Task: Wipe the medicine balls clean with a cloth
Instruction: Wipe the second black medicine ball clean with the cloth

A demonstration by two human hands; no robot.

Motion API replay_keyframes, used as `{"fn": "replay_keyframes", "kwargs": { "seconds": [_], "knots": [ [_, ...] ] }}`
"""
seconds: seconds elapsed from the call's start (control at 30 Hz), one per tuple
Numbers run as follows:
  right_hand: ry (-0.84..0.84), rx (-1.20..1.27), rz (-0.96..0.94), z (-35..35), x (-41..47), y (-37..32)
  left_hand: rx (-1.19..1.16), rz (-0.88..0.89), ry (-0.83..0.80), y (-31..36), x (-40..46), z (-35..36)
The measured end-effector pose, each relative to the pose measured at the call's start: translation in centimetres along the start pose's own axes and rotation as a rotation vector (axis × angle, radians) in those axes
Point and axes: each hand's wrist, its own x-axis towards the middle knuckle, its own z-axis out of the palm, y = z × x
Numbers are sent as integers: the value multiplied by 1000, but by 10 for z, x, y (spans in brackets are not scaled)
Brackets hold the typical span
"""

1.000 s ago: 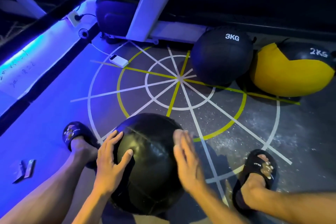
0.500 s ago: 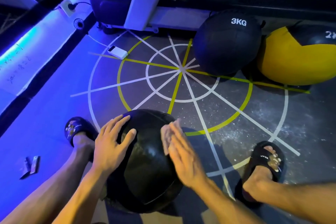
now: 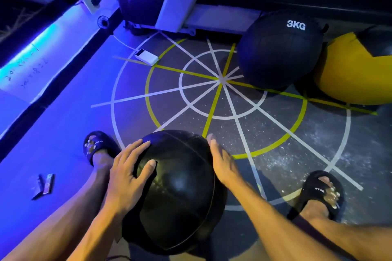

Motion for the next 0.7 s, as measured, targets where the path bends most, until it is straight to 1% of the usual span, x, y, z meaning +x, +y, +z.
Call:
{"fn": "replay_keyframes", "kwargs": {
  "seconds": [0.03,0.07,0.1,0.13,0.17,0.2,0.23,0.27,0.3,0.33,0.37,0.4,0.43,0.5,0.53,0.6,0.63,0.7],
  "knots": [
    [50,-29,-119,3,-8,-6,-11,2,4,1,-2,1],
    [103,-50,-299,11,-19,-13,-17,6,11,0,-2,0],
    [105,-79,-478,17,-33,-24,-21,2,16,-2,-1,-1],
    [58,-114,-622,23,-44,-29,-11,-4,17,-4,-4,-2],
    [19,-175,-734,26,-49,-29,-2,-3,6,-6,-5,-3],
    [17,-207,-799,28,-47,-27,-10,-2,-5,-7,-6,-3],
    [32,-163,-767,24,-41,-28,-21,-8,-7,-8,-8,-2],
    [60,-75,-645,22,-27,-23,-26,-11,-5,-7,-8,-3],
    [61,15,-445,13,-14,-26,-28,-22,-1,-5,-6,-2],
    [20,68,-233,7,1,-27,-23,-32,4,-3,-7,-2],
    [-41,100,-80,3,11,-28,-17,-33,4,-2,-8,-2],
    [-79,98,-55,3,12,-29,-24,-24,13,-2,-10,-1],
    [-82,71,-126,6,9,-33,-34,-15,21,-3,-10,-2],
    [-71,-16,-376,14,-15,-47,-40,-22,19,-5,-11,-6],
    [-69,-107,-514,18,-27,-48,-31,-28,9,-7,-13,-7],
    [-20,-284,-711,22,-42,-42,-20,-48,-3,-4,-13,-10],
    [-3,-325,-740,22,-47,-39,-15,-64,9,-2,-11,-11],
    [-31,-347,-748,20,-61,-38,-27,-103,46,5,-7,-12]
  ]
}}
